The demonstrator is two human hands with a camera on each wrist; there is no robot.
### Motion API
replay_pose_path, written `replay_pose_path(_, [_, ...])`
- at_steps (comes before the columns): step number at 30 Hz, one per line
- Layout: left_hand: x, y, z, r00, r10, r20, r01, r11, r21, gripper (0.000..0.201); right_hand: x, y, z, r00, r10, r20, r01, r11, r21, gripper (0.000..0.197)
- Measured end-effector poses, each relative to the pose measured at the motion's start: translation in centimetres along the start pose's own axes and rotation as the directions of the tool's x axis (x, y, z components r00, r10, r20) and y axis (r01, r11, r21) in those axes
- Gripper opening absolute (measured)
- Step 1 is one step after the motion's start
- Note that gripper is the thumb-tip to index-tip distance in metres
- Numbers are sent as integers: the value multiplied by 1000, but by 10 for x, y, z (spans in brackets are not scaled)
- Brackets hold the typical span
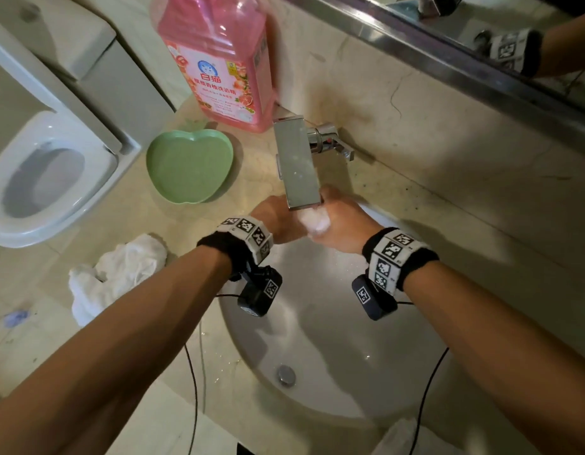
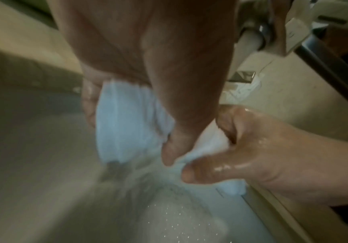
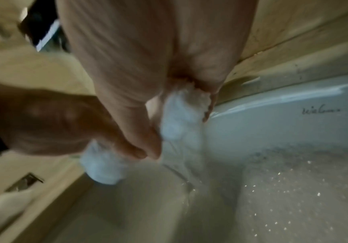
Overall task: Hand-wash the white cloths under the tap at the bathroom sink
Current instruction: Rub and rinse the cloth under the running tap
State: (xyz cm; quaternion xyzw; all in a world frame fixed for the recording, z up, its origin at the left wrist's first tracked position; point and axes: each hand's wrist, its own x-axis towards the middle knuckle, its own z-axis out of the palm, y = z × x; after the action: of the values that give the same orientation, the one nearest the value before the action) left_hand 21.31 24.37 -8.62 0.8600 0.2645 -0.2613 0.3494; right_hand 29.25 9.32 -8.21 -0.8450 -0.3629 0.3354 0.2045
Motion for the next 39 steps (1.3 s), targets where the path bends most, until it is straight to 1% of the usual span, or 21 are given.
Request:
replay_pose_path(2, [-9,-7,-4,998,53,31,-52,998,-32,61,-4,0,-3,1000,-14,8,14,1000,-8,46])
replay_pose_path(4, [-22,-9,-5,990,120,67,-114,989,-95,63,-6,-4,-3,997,-74,-5,73,996,-57,49])
replay_pose_path(7, [-33,-12,-4,966,254,43,-237,943,-234,61,-7,-18,0,995,-101,-5,100,992,-74,73])
replay_pose_path(9, [-35,-14,-1,959,281,-44,-285,951,-124,58,-9,-24,3,996,-78,-52,75,996,-47,83])
replay_pose_path(10, [-37,-15,0,960,260,-106,-269,959,-83,55,-10,-26,5,993,-68,-93,65,997,-32,83])
replay_pose_path(14, [-40,-20,7,927,204,-313,-240,967,-81,38,-17,-30,11,979,-1,-206,7,1000,28,90])
replay_pose_path(15, [-41,-21,7,919,186,-348,-233,967,-100,34,-18,-31,12,974,16,-224,0,998,70,89])
replay_pose_path(16, [-42,-21,7,918,167,-359,-228,964,-134,37,-18,-30,13,972,29,-232,-4,994,105,88])
replay_pose_path(18, [-43,-21,6,941,145,-306,-218,951,-220,45,-18,-29,15,976,28,-218,5,988,152,88])
replay_pose_path(20, [-45,-19,3,961,160,-226,-211,952,-222,52,-19,-27,16,986,21,-168,14,979,203,79])
replay_pose_path(22, [-44,-20,-3,965,190,-181,-235,933,-274,38,-22,-23,13,993,14,-115,16,966,257,65])
replay_pose_path(24, [-45,-23,-8,965,197,-171,-253,864,-435,14,-26,-17,8,995,-2,-104,30,962,273,58])
replay_pose_path(26, [-46,-26,-14,962,174,-208,-263,789,-555,15,-28,-10,3,991,5,-131,28,969,245,46])
replay_pose_path(27, [-46,-27,-15,955,185,-233,-288,767,-573,16,-29,-7,1,989,28,-147,9,969,248,36])
replay_pose_path(29, [-46,-26,-17,934,251,-254,-349,792,-501,16,-31,-2,-1,982,94,-165,-38,949,312,22])
replay_pose_path(30, [-44,-25,-17,927,287,-241,-366,833,-415,20,-31,0,-1,980,120,-159,-57,934,352,23])
replay_pose_path(31, [-43,-25,-16,931,294,-215,-351,882,-315,29,-30,1,-2,980,135,-146,-70,922,380,28])
replay_pose_path(33, [-40,-24,-13,959,199,-202,-235,957,-171,44,-31,4,-3,984,139,-114,-82,912,402,34])
replay_pose_path(35, [-38,-25,-8,960,141,-243,-178,974,-139,46,-32,5,-3,988,133,-80,-89,908,410,42])
replay_pose_path(37, [-36,-27,-8,950,175,-258,-223,960,-168,39,-34,7,-2,989,131,-62,-99,921,376,52])
replay_pose_path(39, [-33,-30,-14,940,244,-238,-296,930,-217,28,-37,9,-1,989,116,-95,-76,933,352,48])
